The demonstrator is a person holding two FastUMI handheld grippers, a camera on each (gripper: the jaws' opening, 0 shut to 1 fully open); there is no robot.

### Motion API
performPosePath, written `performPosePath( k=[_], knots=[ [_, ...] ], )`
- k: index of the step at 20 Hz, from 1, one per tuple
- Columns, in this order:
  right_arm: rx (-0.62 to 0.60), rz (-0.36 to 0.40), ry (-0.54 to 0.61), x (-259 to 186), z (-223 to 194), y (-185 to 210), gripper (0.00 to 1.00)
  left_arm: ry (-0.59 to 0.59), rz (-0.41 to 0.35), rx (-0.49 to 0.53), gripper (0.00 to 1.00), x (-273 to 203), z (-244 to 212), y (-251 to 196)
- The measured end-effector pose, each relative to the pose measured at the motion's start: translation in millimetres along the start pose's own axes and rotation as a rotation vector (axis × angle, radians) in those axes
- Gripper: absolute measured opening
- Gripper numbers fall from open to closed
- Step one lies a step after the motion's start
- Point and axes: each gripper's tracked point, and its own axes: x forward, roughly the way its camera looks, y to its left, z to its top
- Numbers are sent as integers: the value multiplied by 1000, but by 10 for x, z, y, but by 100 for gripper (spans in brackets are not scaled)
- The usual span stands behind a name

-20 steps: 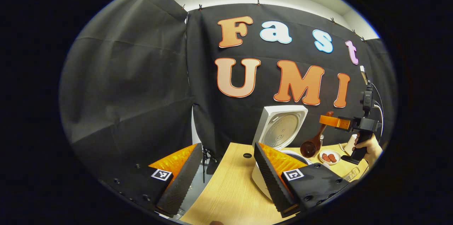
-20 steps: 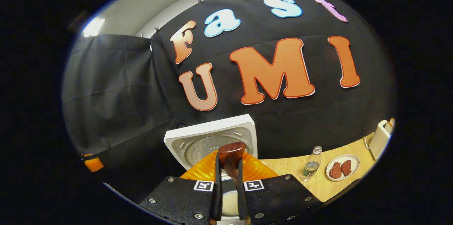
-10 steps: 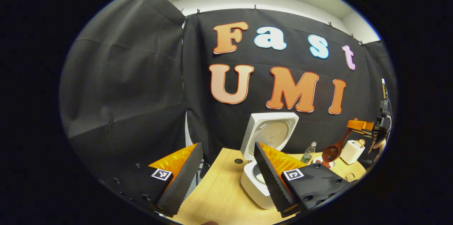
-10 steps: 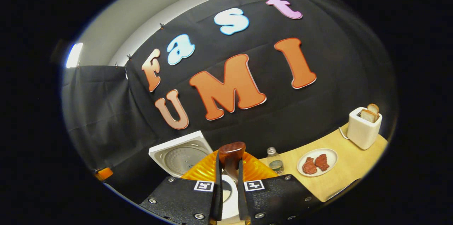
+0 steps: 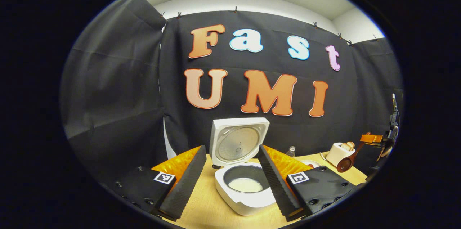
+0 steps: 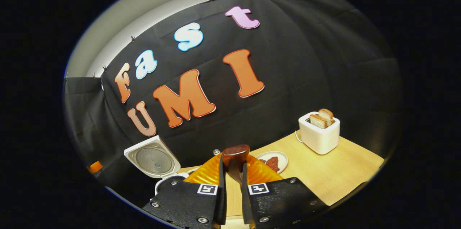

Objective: Close the left gripper, press the button to open the rice cooker; take a wooden spoon from the chopstick holder with the right hand, scoop a spoonful of rice and pour it into the rice cooker, then put the wooden spoon back into the chopstick holder.

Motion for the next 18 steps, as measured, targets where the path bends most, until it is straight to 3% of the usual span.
performPosePath(
  k=[7,18],
  knots=[
    [65,-64,42,-174,-250,-686,17,-5,-23,-16,99,-148,48,-467],
    [174,-117,169,28,-1070,-1270,17,13,70,19,100,-394,58,-481]
  ],
)
